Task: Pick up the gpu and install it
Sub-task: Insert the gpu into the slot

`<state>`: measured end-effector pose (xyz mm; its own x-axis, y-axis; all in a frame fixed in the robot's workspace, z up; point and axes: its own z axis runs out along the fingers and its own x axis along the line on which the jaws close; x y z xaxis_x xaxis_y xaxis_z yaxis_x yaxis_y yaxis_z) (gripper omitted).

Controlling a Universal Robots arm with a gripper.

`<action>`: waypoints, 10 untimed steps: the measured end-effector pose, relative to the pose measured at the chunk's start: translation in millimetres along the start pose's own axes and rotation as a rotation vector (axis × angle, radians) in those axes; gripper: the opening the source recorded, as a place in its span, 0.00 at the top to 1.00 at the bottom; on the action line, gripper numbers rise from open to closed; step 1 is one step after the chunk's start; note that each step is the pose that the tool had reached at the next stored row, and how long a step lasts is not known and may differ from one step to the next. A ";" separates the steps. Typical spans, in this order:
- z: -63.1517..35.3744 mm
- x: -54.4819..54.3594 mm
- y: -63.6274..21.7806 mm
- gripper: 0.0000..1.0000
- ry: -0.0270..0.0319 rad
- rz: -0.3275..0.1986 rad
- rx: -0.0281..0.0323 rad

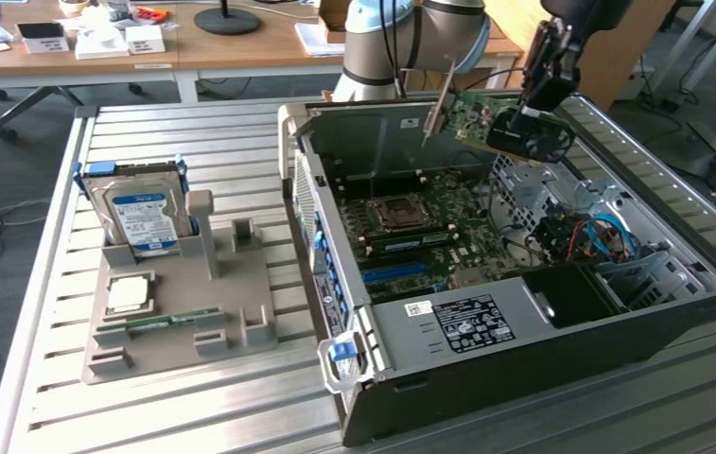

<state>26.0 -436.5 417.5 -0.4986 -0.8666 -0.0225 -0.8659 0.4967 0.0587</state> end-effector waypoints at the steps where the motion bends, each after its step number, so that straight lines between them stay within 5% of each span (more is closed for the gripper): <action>1: 0.0 0.0 0.0 0.73 0.0007 -0.012 -0.0003; 10: 0.1 0.0 0.0 0.73 0.0064 -0.110 -0.0025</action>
<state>26.0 -436.5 417.5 -0.3999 -0.9163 -0.0226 -0.9155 0.3981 0.0587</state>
